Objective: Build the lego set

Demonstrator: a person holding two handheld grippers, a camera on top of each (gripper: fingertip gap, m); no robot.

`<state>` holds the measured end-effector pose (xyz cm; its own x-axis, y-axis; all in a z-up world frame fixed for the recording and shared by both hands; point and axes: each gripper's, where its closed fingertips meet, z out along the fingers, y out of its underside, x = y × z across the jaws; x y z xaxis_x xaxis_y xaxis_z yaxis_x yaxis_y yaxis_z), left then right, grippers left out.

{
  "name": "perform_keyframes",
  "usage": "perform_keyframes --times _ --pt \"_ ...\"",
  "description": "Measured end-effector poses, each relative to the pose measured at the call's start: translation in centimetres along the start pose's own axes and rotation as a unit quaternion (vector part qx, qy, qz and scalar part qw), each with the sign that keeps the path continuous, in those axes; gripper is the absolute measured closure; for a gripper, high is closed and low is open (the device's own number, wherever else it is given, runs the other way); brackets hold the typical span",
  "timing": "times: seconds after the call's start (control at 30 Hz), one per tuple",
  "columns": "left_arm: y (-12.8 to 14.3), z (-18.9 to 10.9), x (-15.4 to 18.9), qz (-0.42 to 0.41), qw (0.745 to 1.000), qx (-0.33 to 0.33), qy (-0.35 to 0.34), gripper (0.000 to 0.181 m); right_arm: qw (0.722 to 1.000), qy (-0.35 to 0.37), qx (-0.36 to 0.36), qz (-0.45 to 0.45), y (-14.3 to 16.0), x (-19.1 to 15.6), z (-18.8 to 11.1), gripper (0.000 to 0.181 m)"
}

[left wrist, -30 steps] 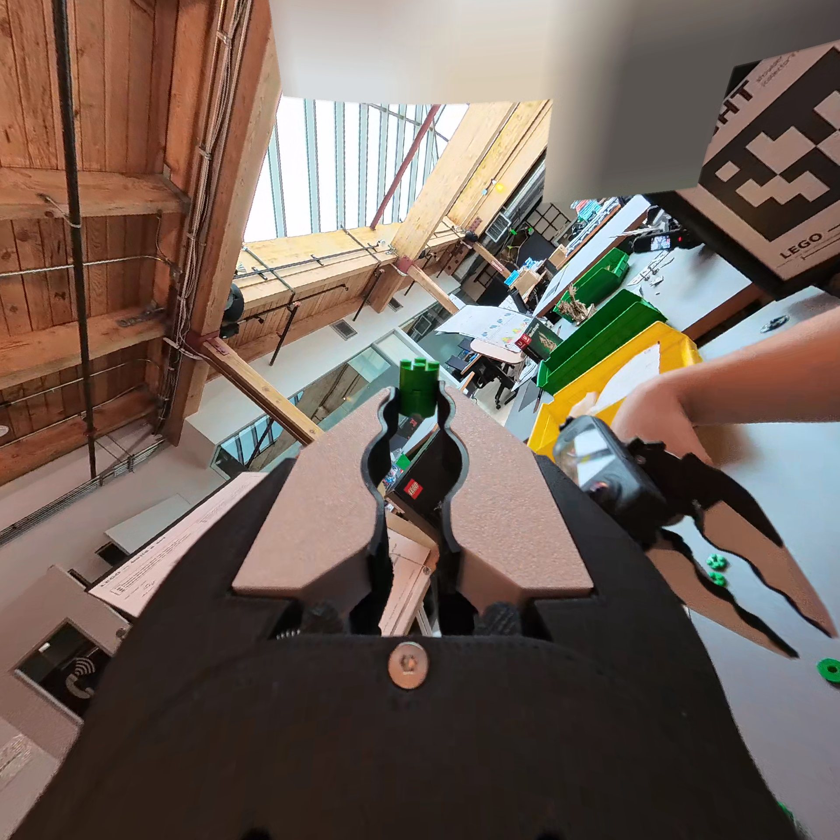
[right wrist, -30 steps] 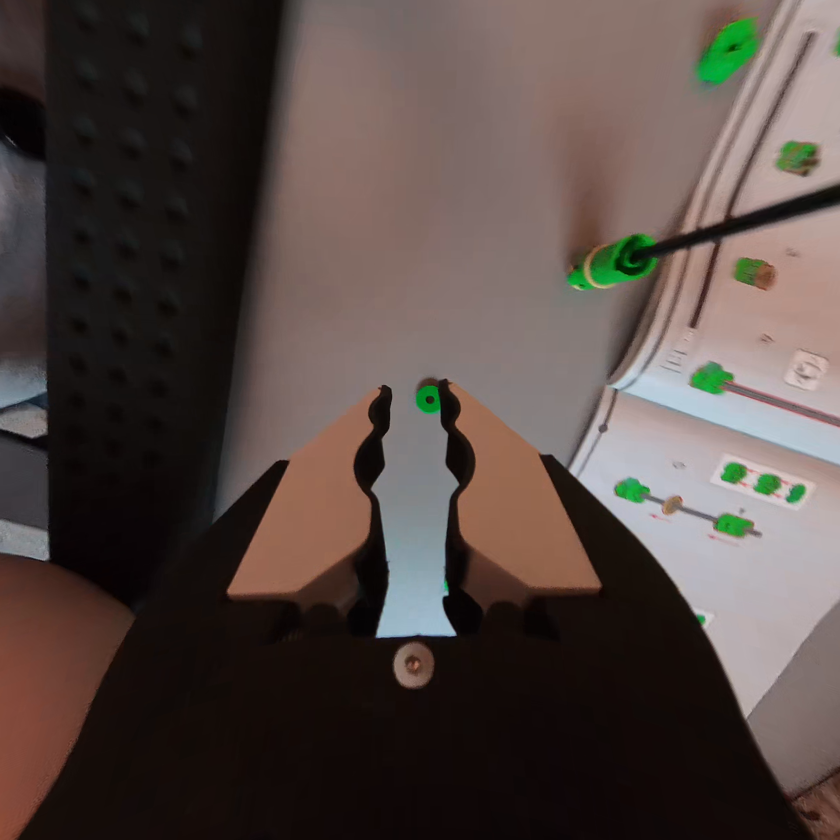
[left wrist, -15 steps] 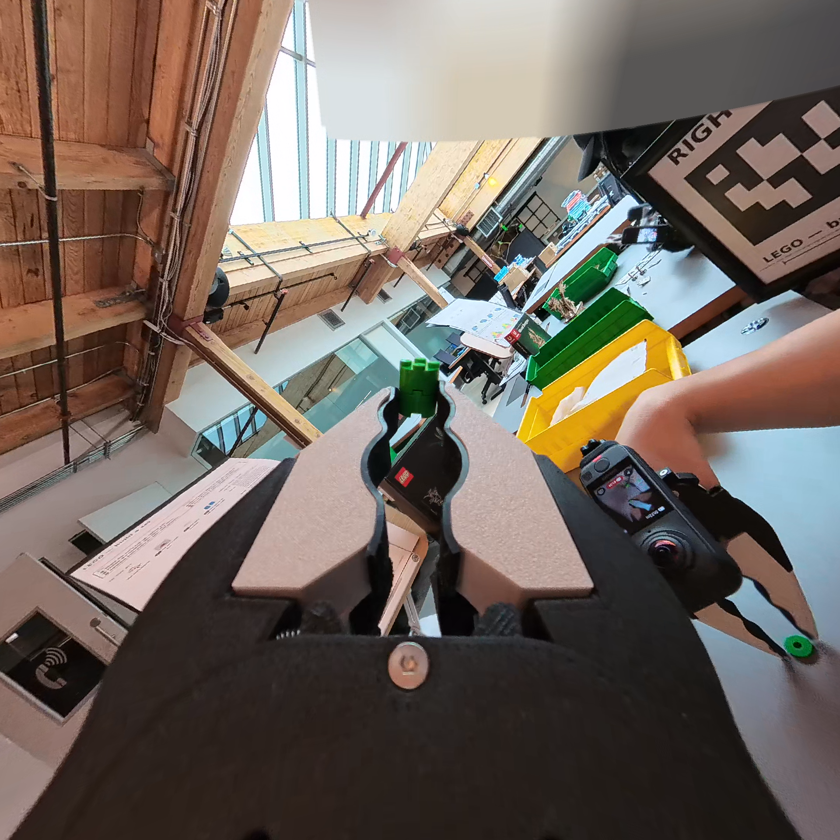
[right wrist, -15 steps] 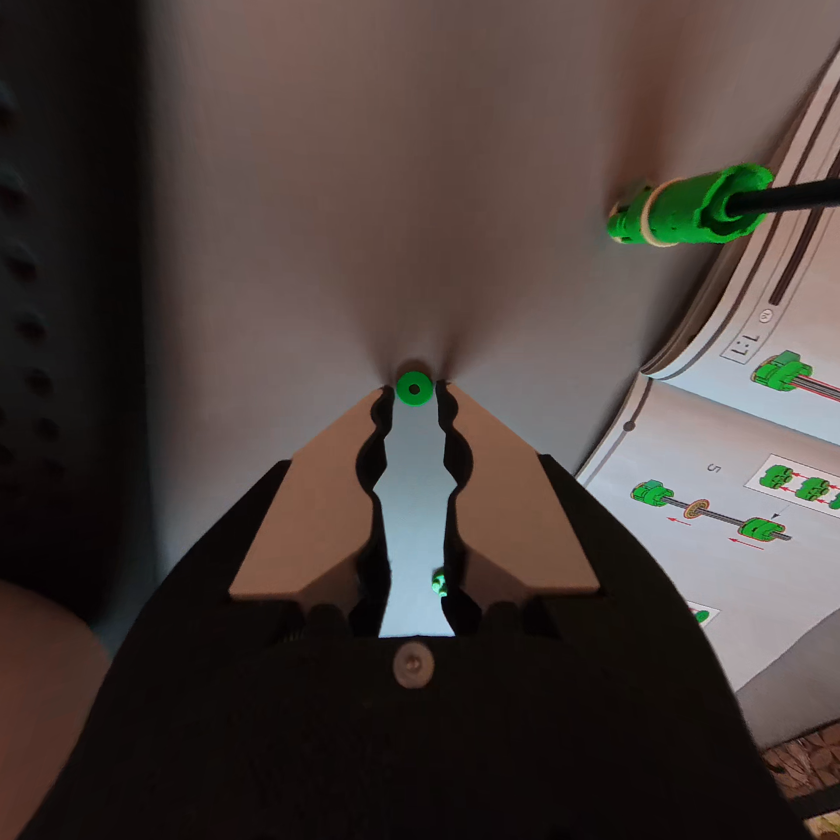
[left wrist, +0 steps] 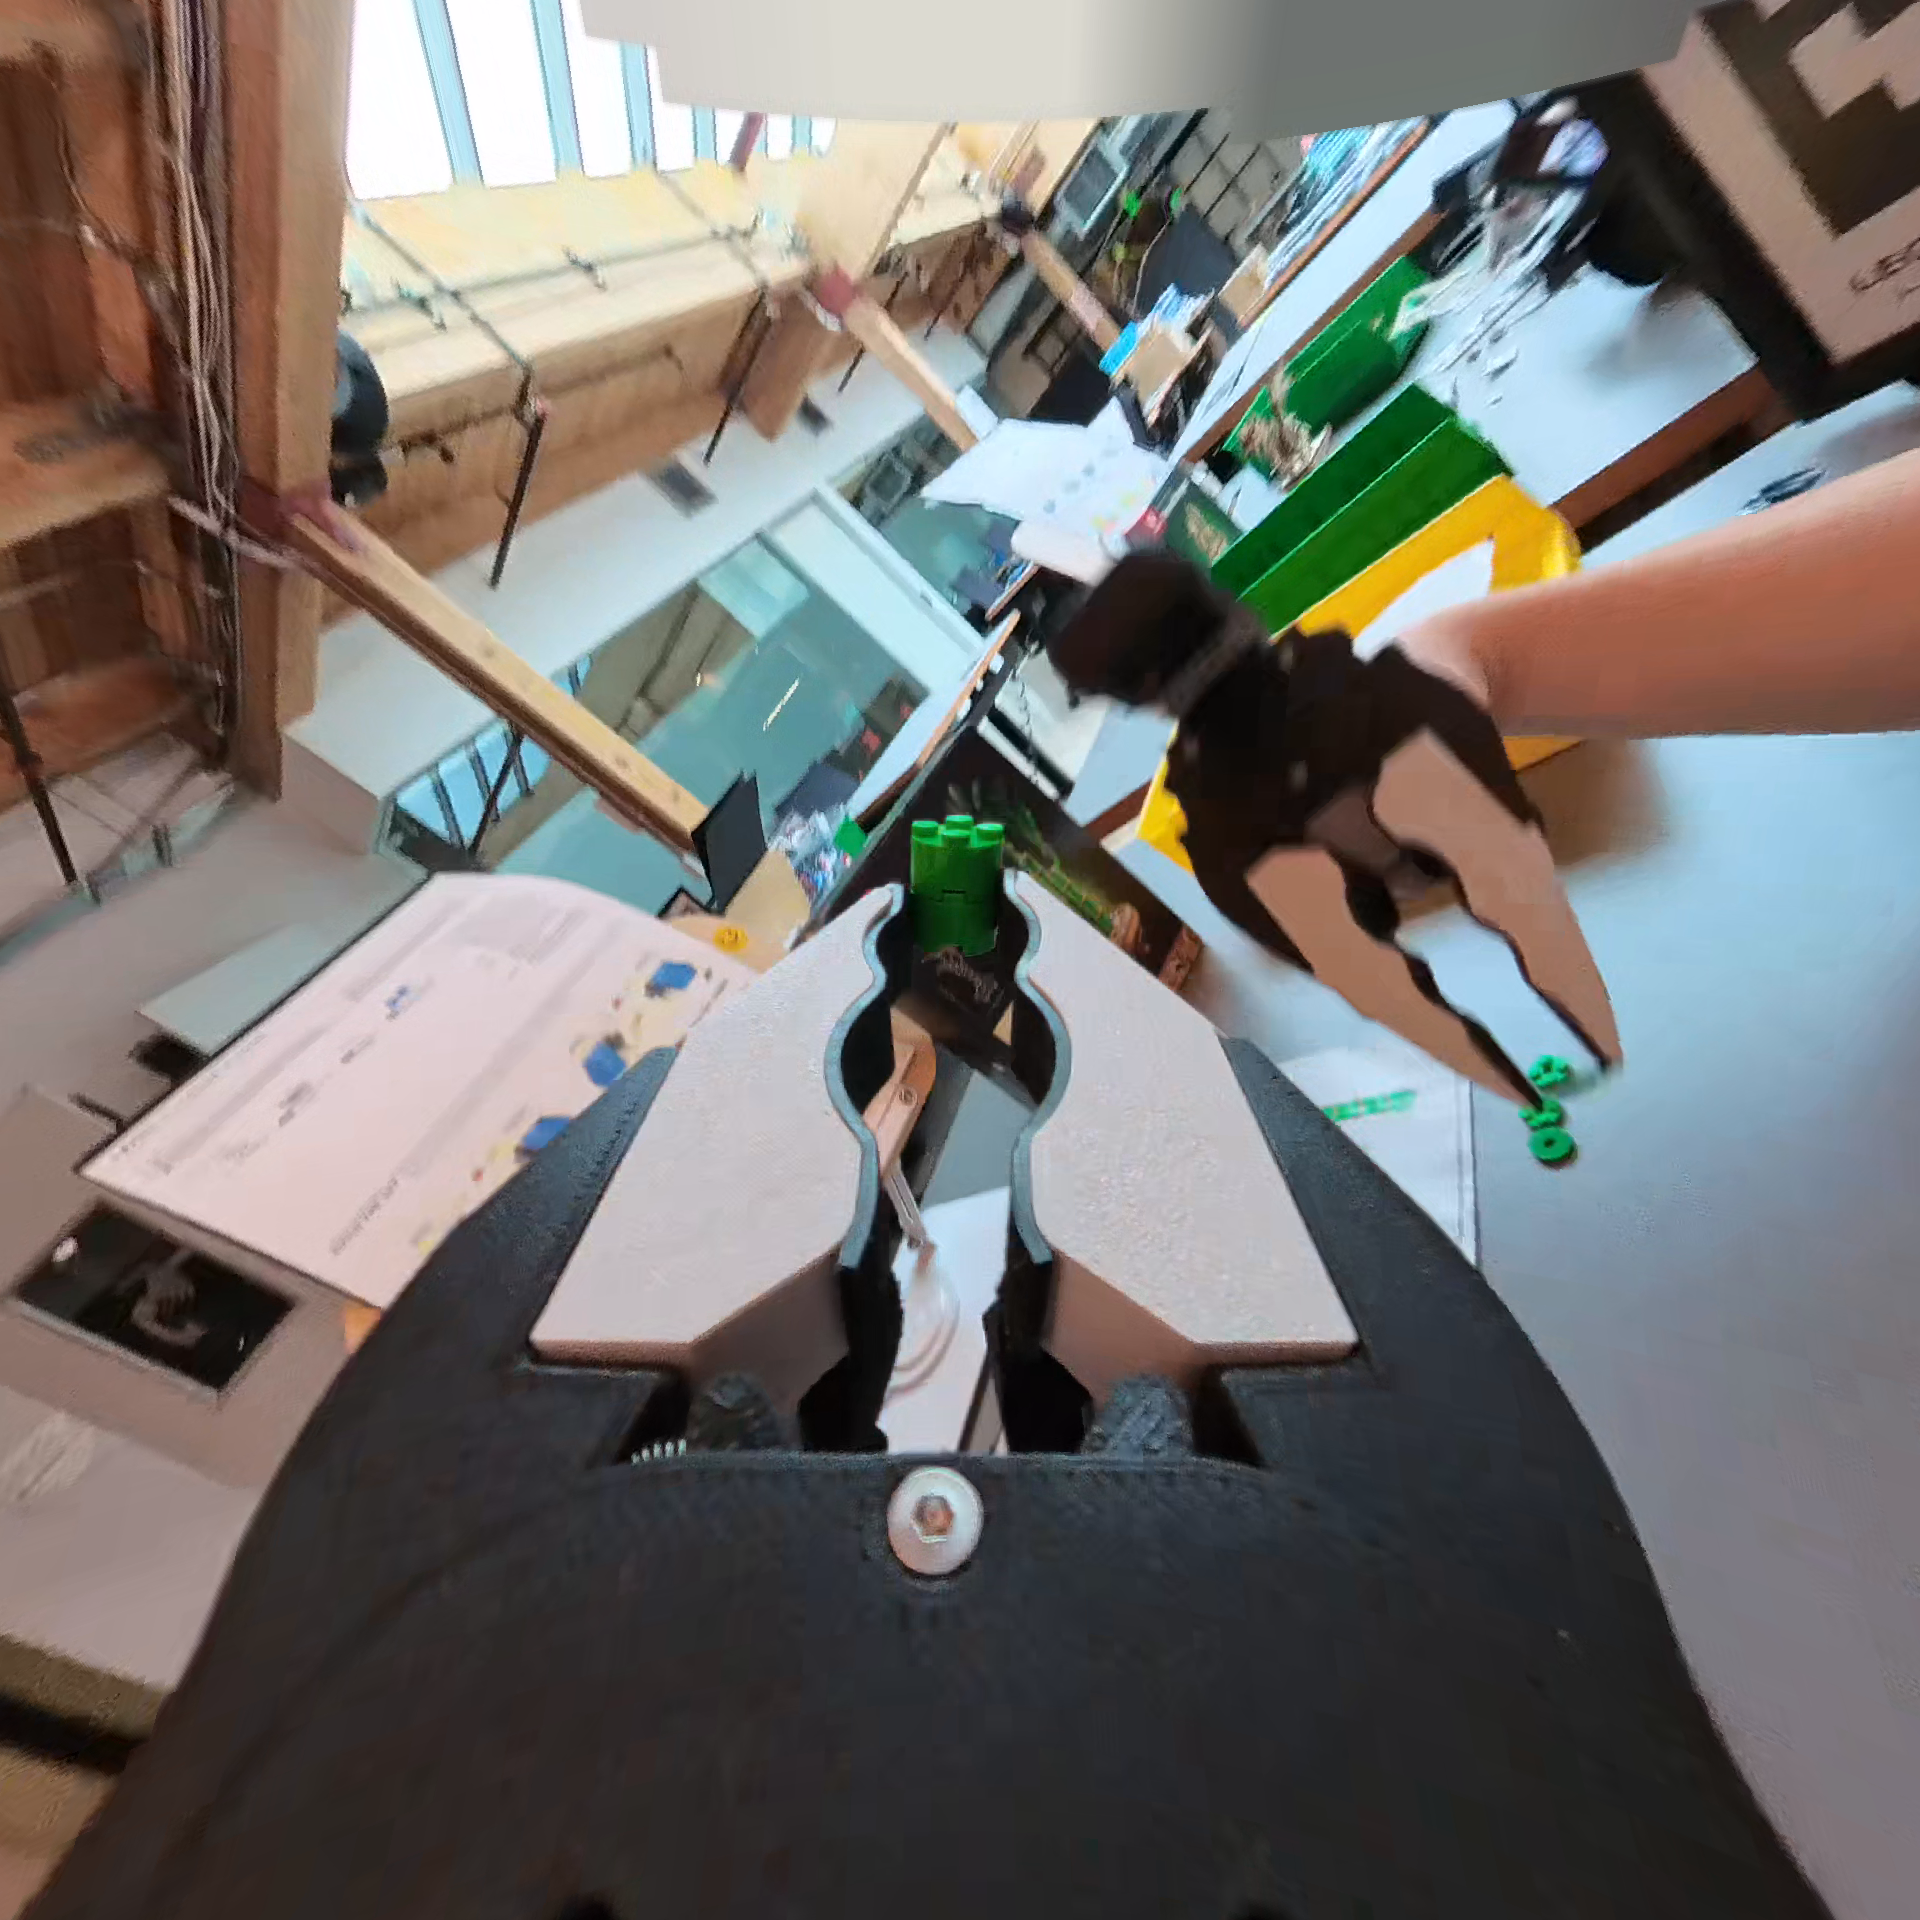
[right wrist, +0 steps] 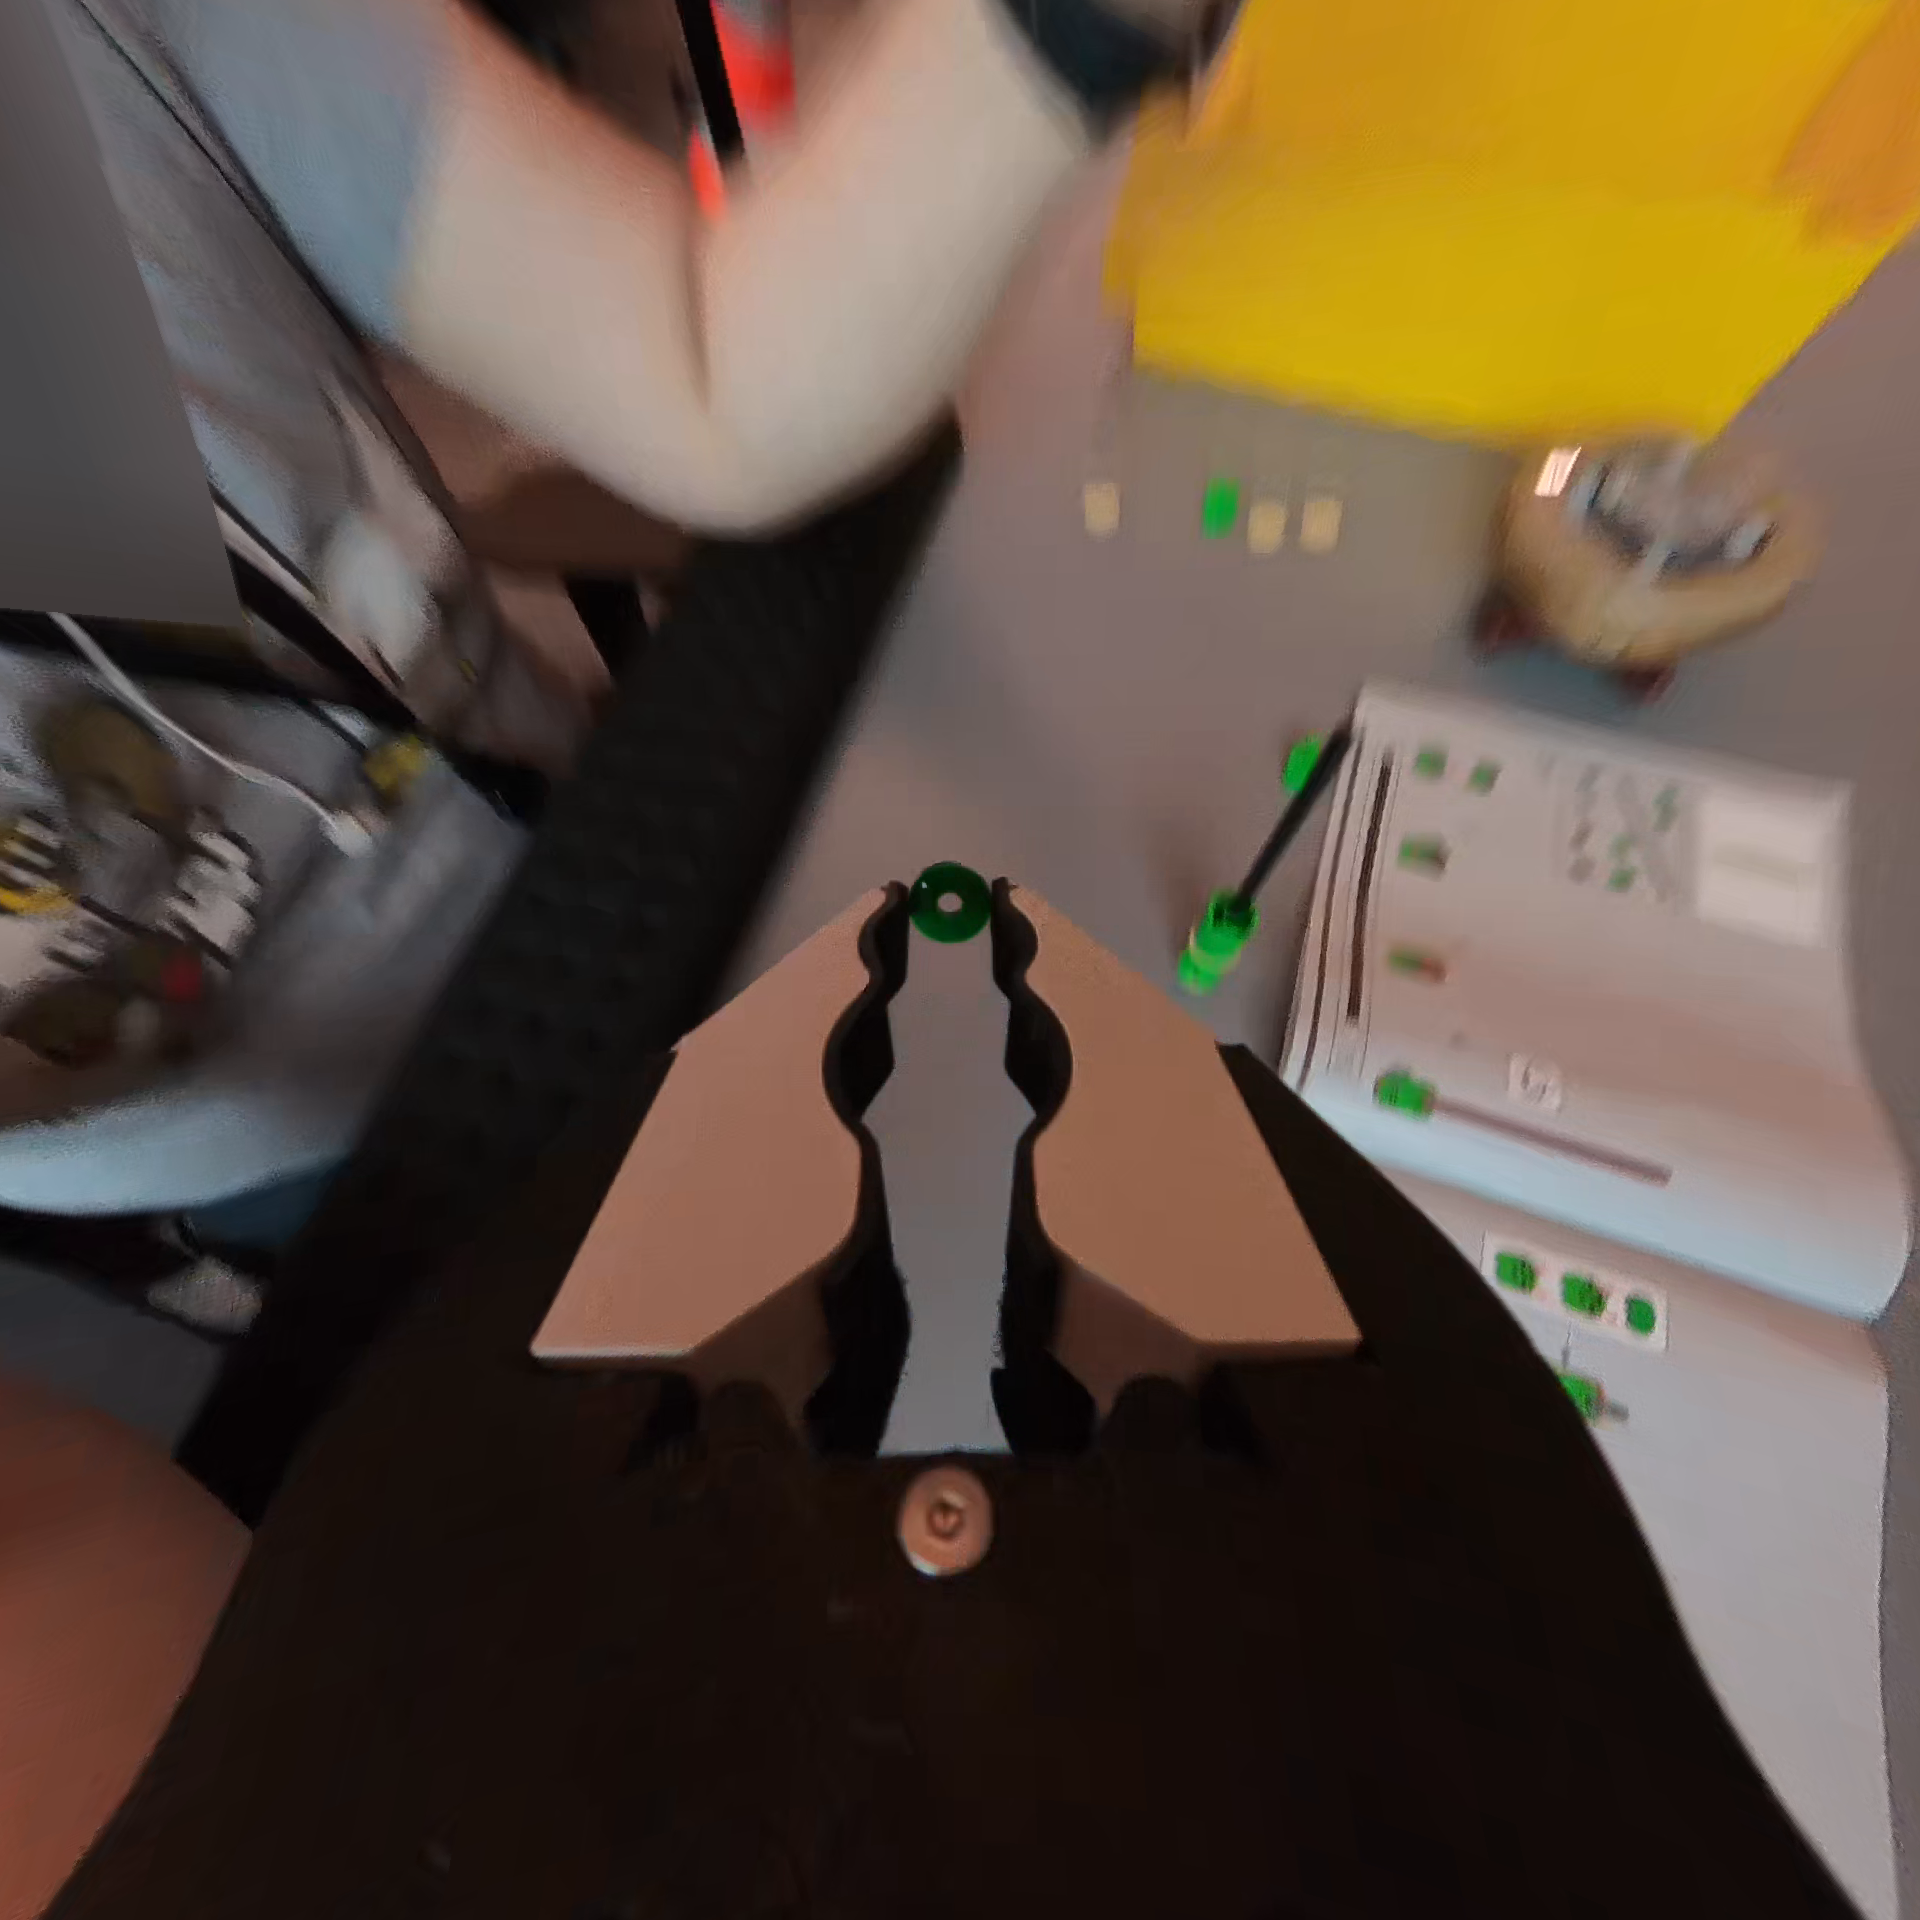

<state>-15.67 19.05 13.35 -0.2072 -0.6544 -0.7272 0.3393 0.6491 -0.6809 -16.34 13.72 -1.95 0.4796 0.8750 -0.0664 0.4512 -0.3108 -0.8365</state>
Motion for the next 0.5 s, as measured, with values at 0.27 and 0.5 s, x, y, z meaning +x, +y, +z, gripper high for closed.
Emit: perform_keyframes --times 0.27,0.5 --pt "-0.4 4.5 4.1 -0.004 0.999 -0.033 0.042 0.168 0.964 0.005 0.261 -0.053 -8.4 -3.8 -9.6 0.168" --pt "-2.2 6.3 6.3 0.013 0.997 -0.061 0.043 0.168 0.954 0.031 0.288 -0.075 -9.6 -4.0 -11.1 0.168"
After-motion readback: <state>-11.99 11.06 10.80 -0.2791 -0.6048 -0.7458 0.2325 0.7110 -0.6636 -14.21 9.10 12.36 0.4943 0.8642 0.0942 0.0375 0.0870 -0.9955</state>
